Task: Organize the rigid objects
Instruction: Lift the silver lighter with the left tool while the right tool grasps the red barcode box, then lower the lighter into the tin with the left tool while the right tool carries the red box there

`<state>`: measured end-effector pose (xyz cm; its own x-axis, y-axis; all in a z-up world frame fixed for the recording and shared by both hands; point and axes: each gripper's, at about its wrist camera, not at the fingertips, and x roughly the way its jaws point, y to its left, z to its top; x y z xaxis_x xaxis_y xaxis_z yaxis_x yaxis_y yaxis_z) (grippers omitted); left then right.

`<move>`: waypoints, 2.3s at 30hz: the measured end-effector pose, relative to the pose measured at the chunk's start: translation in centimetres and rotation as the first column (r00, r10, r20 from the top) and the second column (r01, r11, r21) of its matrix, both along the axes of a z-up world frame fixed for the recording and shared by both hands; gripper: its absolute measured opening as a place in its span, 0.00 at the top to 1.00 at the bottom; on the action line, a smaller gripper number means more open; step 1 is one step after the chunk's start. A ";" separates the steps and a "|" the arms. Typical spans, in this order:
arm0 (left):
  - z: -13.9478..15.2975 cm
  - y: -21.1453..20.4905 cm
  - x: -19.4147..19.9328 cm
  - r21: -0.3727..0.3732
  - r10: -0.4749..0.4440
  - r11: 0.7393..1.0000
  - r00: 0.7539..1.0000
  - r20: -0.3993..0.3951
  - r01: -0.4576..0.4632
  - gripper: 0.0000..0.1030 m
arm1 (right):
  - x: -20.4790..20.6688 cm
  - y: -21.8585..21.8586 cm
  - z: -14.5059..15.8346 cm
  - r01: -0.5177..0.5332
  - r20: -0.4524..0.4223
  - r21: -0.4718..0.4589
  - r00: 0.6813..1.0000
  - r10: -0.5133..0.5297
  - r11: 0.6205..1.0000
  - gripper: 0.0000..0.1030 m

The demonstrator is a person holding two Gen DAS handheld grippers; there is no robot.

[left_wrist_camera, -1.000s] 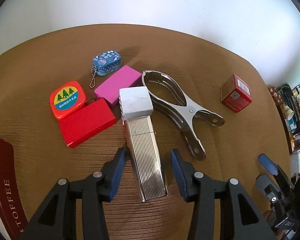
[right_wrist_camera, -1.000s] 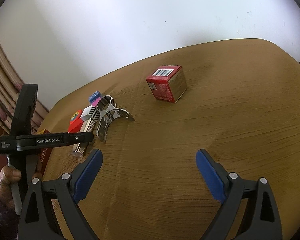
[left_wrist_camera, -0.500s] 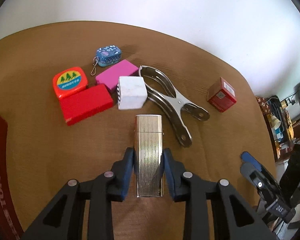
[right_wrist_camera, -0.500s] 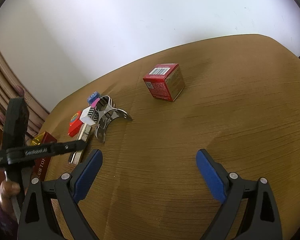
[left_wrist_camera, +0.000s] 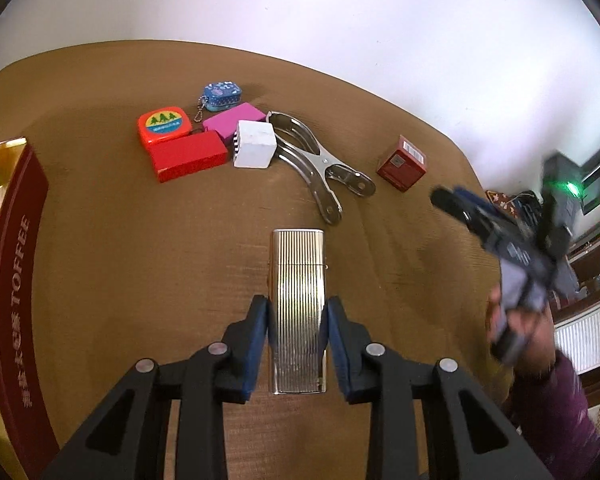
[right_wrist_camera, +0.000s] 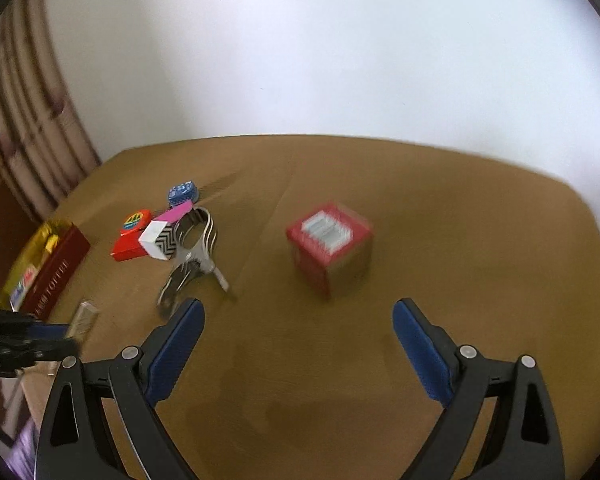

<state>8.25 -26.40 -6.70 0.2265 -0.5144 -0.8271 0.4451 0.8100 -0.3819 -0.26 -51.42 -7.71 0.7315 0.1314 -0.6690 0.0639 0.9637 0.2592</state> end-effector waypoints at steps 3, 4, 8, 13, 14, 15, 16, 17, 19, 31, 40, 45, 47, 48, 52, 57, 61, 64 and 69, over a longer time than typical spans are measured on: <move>0.6 0.4 -0.6 -0.005 -0.002 1.000 1.000 0.003 0.002 0.71 | 2.0 -0.7 -0.1 -0.064 -0.016 -0.068 0.998 0.063 0.996 0.09; 0.8 0.5 -0.8 -0.005 -0.005 1.000 1.000 0.005 0.005 0.71 | 2.7 -0.9 -0.3 -0.084 -0.027 -0.092 0.996 0.082 0.992 0.09; 1.3 1.0 -1.8 0.004 -0.012 1.000 1.000 0.007 0.012 0.71 | 4.6 -1.5 -0.9 -0.133 -0.050 -0.130 0.991 0.127 0.983 0.10; 1.2 0.8 -2.0 0.010 -0.006 1.000 1.000 -0.005 0.006 0.71 | 6.4 -2.0 -2.1 -0.176 -0.112 -0.113 0.980 0.163 0.978 0.54; 1.1 0.9 -2.0 0.008 -0.005 1.000 1.000 -0.008 0.005 0.71 | 6.4 -2.1 -2.3 -0.175 -0.120 -0.107 0.979 0.162 0.979 0.54; 1.1 1.0 -2.1 0.008 -0.004 1.000 1.000 -0.011 0.004 0.71 | 6.2 -2.1 -2.3 -0.175 -0.113 -0.114 0.980 0.162 0.978 0.54; 1.1 1.0 -2.1 0.009 -0.001 1.000 1.000 -0.012 0.001 0.71 | 6.2 -1.9 -2.3 -0.178 -0.119 -0.117 0.979 0.164 0.977 0.54; 1.0 1.0 -2.1 0.009 0.001 1.000 1.000 -0.014 -0.001 0.71 | 6.1 -1.8 -2.3 -0.177 -0.116 -0.113 0.980 0.164 0.978 0.54; 1.0 1.0 -2.3 0.007 0.000 1.000 1.000 -0.018 0.000 0.71 | 5.3 -1.6 -1.8 -0.167 -0.098 -0.103 0.983 0.157 0.981 0.54; 2.9 4.0 -3.7 -0.044 0.054 0.998 0.999 0.001 -0.054 0.71 | -3.2 4.7 4.0 -0.150 0.097 0.080 0.985 0.142 0.985 0.54; 6.1 13.3 -3.5 -0.046 0.213 0.976 0.976 0.047 -0.211 0.71 | -5.7 11.8 5.8 -0.239 0.134 0.166 0.967 0.218 0.957 0.54; 5.4 17.1 -2.0 0.013 0.258 0.966 0.964 0.065 -0.259 0.71 | -5.2 14.6 7.0 -0.290 0.156 0.179 0.952 0.264 0.940 0.54; 4.7 18.1 -1.6 0.022 0.270 0.962 0.961 0.056 -0.271 0.71 | -4.9 15.8 7.4 -0.308 0.156 0.172 0.946 0.283 0.936 0.54; 4.2 18.5 -1.3 0.023 0.277 0.960 0.960 0.048 -0.278 0.71 | -4.7 16.5 7.6 -0.321 0.158 0.172 0.942 0.296 0.931 0.54; 2.5 19.4 -0.5 0.054 0.292 0.954 0.956 0.037 -0.293 0.71 | -5.0 18.1 8.7 -0.346 0.164 0.163 0.933 0.321 0.924 0.54; 1.5 19.6 -0.4 0.075 0.291 0.953 0.955 0.046 -0.294 0.70 | -4.4 19.4 9.6 -0.368 0.162 0.159 0.925 0.344 0.916 0.54; 1.2 19.9 -0.4 0.058 0.298 0.952 0.954 0.042 -0.300 0.68 | -3.5 20.9 10.5 -0.392 0.167 0.147 0.915 0.368 0.908 0.54; 1.8 20.7 -1.1 0.031 0.316 0.948 0.948 0.037 -0.317 0.68 | -2.6 22.8 11.4 -0.429 0.176 0.133 0.897 0.405 0.893 0.54; 3.6 22.6 -3.9 0.039 0.369 0.926 0.922 0.113 -0.375 0.58 | -0.3 26.8 12.5 -0.507 0.187 0.107 0.855 0.483 0.855 0.54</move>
